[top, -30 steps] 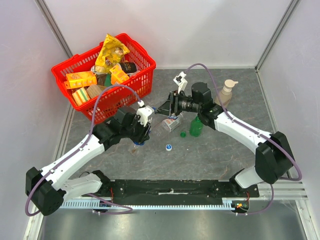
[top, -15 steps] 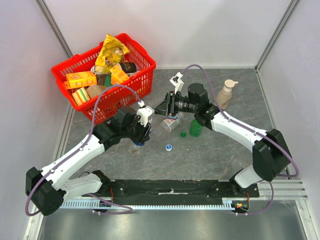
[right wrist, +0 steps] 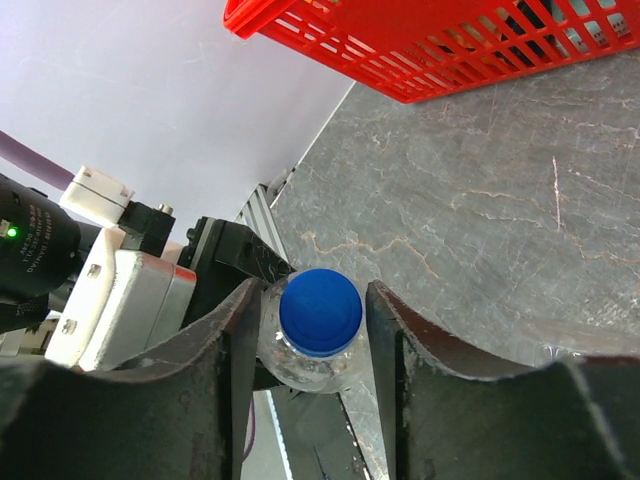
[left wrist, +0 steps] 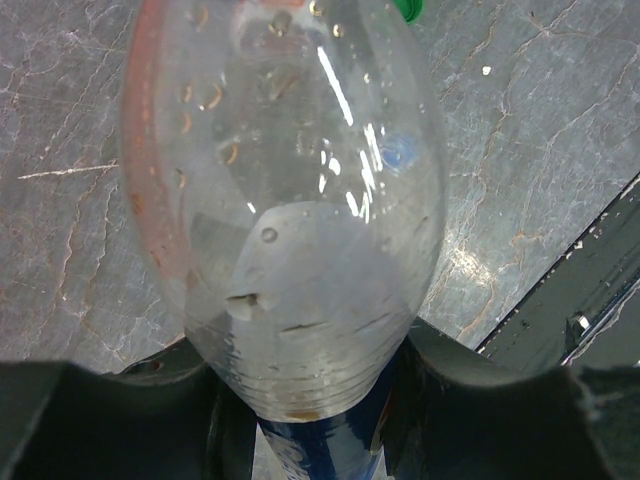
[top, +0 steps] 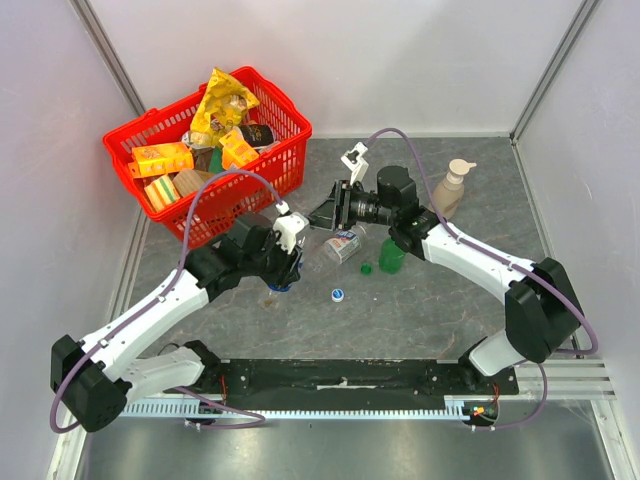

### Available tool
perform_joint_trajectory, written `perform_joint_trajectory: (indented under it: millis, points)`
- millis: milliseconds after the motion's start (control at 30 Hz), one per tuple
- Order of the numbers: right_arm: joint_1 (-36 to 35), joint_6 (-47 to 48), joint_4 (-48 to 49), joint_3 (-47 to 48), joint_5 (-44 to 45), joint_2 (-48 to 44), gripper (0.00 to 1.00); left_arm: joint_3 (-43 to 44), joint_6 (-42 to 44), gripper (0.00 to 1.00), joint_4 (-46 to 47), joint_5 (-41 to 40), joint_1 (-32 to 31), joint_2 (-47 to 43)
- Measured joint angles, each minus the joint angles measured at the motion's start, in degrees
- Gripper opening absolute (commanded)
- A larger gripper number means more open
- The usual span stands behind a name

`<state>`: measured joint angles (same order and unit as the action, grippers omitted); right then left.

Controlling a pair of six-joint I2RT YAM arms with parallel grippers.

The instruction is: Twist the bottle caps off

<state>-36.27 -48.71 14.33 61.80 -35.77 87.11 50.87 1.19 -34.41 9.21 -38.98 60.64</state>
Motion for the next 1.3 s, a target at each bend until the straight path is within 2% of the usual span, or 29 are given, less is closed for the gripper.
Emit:
perform_joint_trajectory:
  millis: [133,500,667,900,1300]
  points:
    - [0.0,-1.1,1.6,0.0,0.0,0.0,0.57,-0.1,0.0,0.04,0.0,0.0,0.0,0.0]
    - [-0.1,-3.4,3.2,-0.5,0.7,-0.4,0.52,-0.1,0.0,0.04,0.4,0.1,0.0,-0.4]
    - [-0.3,-3.1,2.9,-0.5,1.4,-0.4,0.38,-0.1,0.0,0.04,0.4,0.1,0.0,-0.6]
    - [-0.4,-2.1,2.2,-0.5,2.0,-0.4,0.00,-0.2,0.0,0.04,0.2,0.1,0.0,-0.8]
    - [-0.5,-1.1,7.5,-3.7,0.1,-2.1,0.00,-0.2,0.4,0.02,-0.6,1.0,-0.2,-2.1]
